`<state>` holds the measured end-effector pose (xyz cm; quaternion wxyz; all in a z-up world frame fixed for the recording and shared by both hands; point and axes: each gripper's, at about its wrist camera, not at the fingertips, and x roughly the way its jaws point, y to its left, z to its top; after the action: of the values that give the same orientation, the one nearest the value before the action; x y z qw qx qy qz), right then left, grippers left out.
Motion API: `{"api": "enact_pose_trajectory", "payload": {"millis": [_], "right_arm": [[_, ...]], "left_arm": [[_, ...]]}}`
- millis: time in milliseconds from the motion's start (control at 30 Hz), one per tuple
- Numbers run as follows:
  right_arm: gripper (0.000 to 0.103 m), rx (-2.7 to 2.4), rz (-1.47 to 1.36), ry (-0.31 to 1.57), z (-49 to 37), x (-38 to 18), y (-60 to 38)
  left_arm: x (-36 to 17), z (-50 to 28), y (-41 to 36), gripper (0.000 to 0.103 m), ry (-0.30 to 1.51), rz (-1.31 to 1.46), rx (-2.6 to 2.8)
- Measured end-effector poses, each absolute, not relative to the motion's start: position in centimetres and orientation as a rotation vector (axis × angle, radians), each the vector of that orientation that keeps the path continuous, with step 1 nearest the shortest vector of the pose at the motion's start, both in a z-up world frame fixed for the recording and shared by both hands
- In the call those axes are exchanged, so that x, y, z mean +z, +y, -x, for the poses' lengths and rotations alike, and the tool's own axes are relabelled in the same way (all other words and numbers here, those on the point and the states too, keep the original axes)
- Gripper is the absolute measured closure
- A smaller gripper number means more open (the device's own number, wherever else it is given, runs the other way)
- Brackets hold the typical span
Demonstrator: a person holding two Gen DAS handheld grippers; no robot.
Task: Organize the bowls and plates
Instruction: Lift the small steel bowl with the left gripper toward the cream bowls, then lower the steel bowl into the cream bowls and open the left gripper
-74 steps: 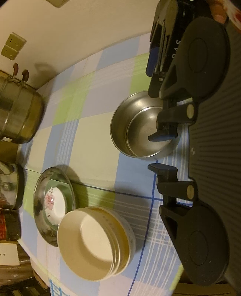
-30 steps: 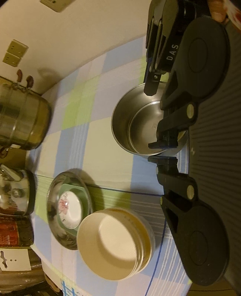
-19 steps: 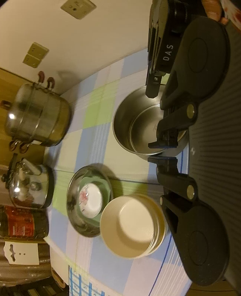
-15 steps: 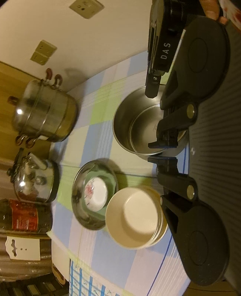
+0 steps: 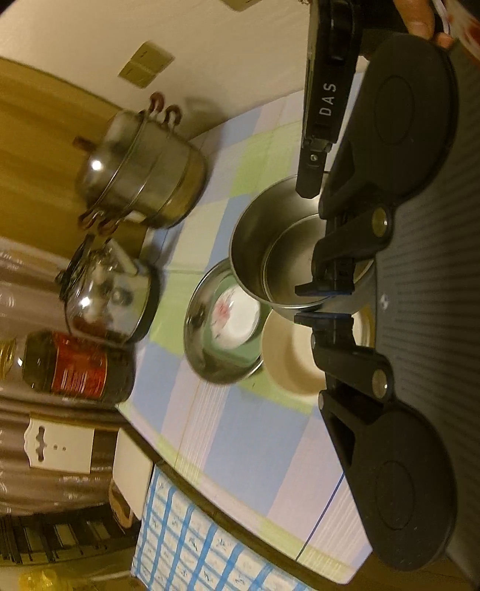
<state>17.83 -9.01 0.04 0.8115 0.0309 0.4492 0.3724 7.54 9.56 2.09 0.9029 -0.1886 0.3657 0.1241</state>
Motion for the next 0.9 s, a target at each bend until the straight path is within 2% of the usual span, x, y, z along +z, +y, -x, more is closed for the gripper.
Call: {"api": "enact_pose_trajectory", "payload": {"millis": [400, 900], "right_arm": [[0.095, 0.827, -0.056, 1.007, -19.4, -1.0, -3.9], [0.094, 0.778, -0.044, 1.082, -20.6, -3.2, -1.8]], "left_arm": [[1.4, -8.0, 14.2, 0.096, 0.762, 0.426, 0.304], [-1.4, -9.3, 16.4, 0.097, 0.838, 0.469, 0.277]]}}
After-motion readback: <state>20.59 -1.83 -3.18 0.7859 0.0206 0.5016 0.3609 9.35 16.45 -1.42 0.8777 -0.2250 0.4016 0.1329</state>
